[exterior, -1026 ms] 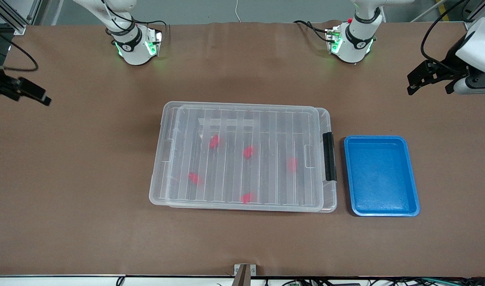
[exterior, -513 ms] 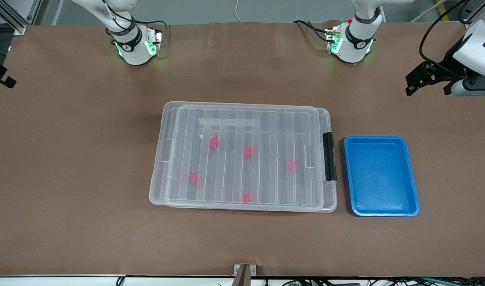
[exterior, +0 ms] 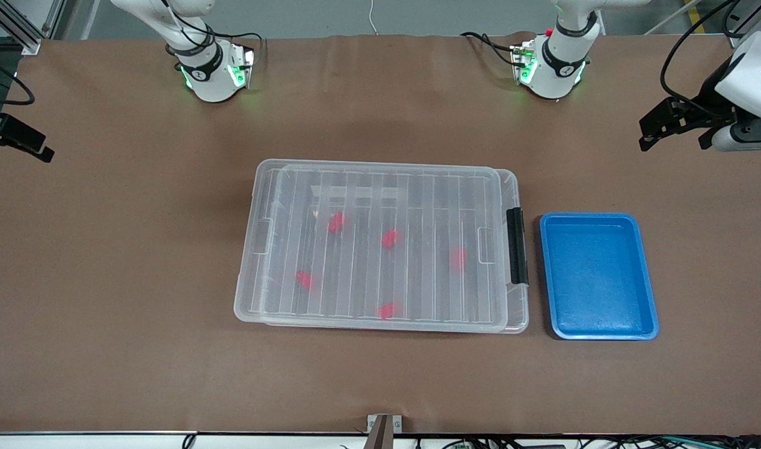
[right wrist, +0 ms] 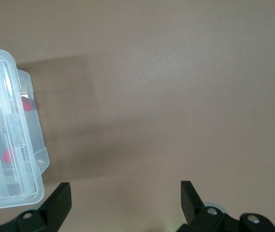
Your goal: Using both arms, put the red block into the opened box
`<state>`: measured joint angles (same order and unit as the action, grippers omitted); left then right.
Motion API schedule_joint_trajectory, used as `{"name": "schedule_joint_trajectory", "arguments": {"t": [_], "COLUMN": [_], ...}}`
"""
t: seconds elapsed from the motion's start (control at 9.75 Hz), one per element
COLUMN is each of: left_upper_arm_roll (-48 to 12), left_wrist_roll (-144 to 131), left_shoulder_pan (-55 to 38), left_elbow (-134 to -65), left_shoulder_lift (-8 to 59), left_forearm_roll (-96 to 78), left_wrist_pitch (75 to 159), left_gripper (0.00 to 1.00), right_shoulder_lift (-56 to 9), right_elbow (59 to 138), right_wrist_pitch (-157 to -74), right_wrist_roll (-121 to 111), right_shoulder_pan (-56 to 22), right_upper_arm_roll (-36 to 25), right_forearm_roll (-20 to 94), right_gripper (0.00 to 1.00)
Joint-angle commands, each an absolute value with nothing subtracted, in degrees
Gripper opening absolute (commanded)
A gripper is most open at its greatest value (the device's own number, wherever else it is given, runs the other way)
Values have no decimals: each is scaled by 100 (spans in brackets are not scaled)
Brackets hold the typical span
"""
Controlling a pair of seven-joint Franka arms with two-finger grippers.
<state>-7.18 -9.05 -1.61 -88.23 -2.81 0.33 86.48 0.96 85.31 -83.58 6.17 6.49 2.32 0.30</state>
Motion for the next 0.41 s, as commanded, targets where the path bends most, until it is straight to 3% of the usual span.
{"name": "schedule_joint_trajectory", "arguments": {"t": [0.0, 0.31], "left_upper_arm_roll": [-712, -686], "left_wrist_roll": [-905, -870], "left_shoulder_pan": [-149, -149], "left_elbow": [-8859, -8859], "left_shoulder_lift": [-176, -167], "left_forearm_roll": [88, 88], "left_wrist_pitch": [8631, 8561], "left_gripper": [100, 100], "right_shoulder_lift": [202, 202], "right_elbow": [8631, 8631], "right_wrist_pitch": [-8341, -8341], "right_wrist_roll": [554, 554], "right_shoulder_pan": [677, 686], "right_upper_arm_roll": [220, 211], "right_forearm_roll": [-35, -35], "right_gripper": [100, 100]}}
